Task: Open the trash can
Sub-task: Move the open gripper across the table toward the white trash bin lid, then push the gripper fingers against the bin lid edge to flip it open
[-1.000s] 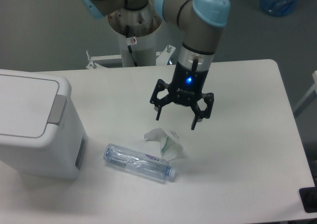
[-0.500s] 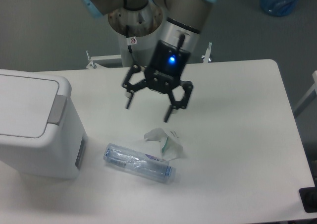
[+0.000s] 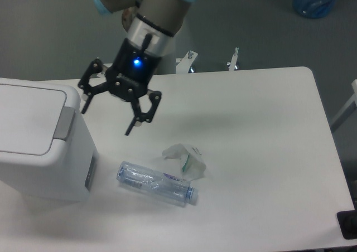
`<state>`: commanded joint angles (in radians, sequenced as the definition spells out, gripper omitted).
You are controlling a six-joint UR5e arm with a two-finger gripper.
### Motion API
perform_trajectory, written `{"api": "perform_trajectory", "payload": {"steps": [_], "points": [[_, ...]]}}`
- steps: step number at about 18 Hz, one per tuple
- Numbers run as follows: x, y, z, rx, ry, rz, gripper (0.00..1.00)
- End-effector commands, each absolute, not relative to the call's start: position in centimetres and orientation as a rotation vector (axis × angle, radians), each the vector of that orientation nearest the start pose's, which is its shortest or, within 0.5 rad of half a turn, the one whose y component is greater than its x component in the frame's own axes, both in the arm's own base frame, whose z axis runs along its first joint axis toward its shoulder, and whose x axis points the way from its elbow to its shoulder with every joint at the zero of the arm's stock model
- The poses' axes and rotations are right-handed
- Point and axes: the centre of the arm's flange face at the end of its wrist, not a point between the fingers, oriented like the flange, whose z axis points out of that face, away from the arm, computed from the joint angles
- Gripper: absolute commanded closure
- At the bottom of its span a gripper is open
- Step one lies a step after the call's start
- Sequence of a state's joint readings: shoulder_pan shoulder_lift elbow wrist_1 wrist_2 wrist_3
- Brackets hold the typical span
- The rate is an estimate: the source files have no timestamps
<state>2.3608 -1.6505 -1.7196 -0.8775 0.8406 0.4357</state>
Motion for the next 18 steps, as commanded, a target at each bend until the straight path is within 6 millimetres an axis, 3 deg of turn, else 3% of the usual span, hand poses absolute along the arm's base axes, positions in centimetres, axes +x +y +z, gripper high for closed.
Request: {"api": "perform_trajectory", "payload": {"steps": [8,11,18], "points": [[-23.4,53.8,45.1,-2.363,-0.184,-0.448,0.00],[-22.6,54.4,44.7,-2.370,-0.166,-0.462,0.00],[-22.7,54.7,44.2,-2.375,-0.166,-0.465,0.00]]}}
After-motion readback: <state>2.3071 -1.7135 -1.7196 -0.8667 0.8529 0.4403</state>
